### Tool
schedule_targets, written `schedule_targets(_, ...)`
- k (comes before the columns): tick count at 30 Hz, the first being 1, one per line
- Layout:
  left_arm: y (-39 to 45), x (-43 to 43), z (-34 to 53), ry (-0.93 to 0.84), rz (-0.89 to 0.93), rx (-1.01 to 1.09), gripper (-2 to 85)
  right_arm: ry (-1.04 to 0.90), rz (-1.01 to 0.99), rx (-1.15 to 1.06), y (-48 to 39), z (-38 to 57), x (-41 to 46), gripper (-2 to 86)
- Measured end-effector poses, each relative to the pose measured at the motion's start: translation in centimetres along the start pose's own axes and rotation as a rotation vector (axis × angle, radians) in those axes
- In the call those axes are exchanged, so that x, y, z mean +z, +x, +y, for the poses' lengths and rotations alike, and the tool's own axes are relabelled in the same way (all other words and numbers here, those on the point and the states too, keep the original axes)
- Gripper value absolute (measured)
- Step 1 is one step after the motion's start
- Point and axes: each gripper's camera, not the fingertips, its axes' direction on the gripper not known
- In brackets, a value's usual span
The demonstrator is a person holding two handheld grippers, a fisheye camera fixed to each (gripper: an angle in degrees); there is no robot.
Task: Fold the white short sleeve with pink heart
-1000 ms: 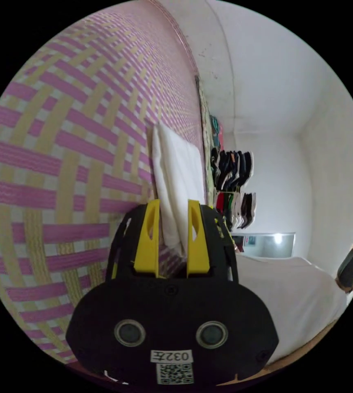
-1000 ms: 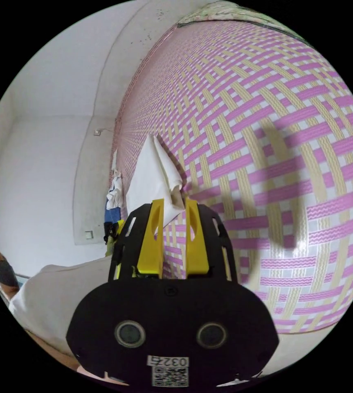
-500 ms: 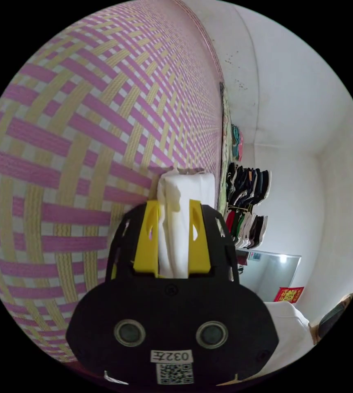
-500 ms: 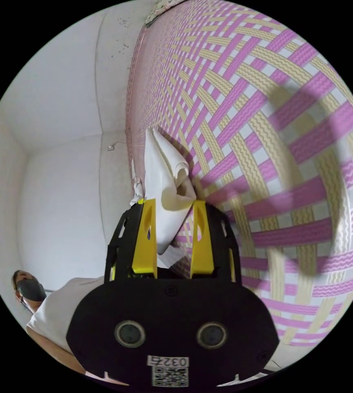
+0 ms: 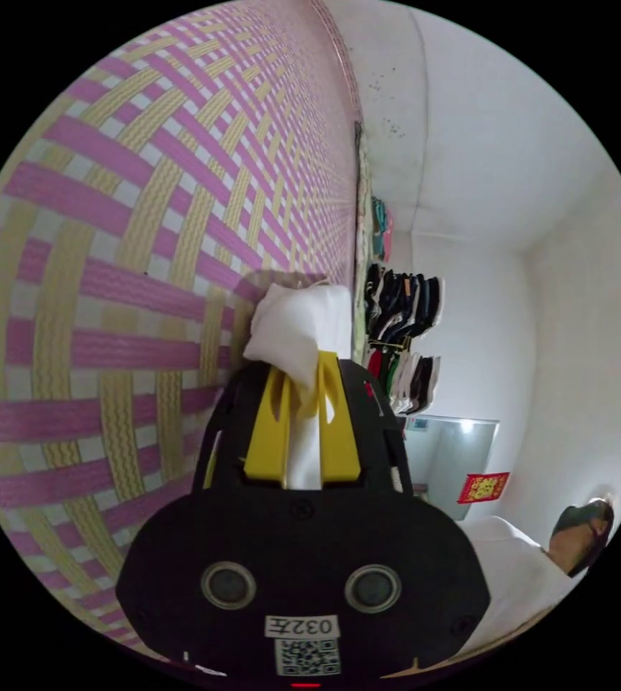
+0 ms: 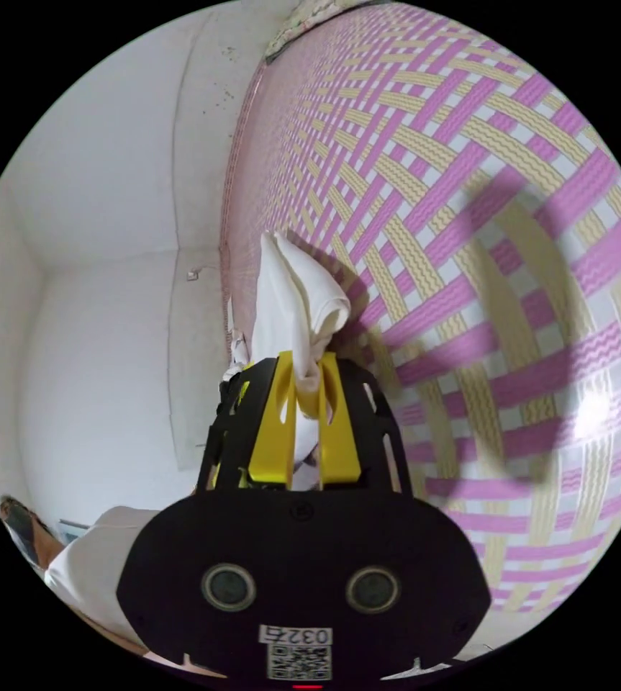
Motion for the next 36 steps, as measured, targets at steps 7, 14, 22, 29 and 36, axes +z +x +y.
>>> schedule_targets(7, 7.0, 2.7, 2.4, -0.144, 0.165, 0.076, 1.2, 0.115, -0.061, -0.082, -0.1, 9.2, -2.7, 4.4)
schedule_targets(14, 17.2, 13.8, 4.1, -0.549, 0.263, 0.195, 0.9, 0.312, -0.08, -0.007, 3.6, 21.8, -8.6, 4.4)
schedule_targets(22, 31.1, 27.4, 7.6, -0.775, 0.285, 0.315, 0.9, 0.596, -0.186, 0.064, 10.7, 33.7, -16.2, 4.5)
schedule_targets(29, 43.0, 39.5, 12.9, -0.821, 0.177, 0.333, 0.9, 0.671, -0.264, 0.036, 19.3, 39.0, -25.0, 4.4)
schedule_targets(36, 51.0, 51.4, 18.0, -0.904, 0.216, 0.222, 0.9, 0.765, -0.23, 0.012, 25.7, 44.8, -34.0, 4.4)
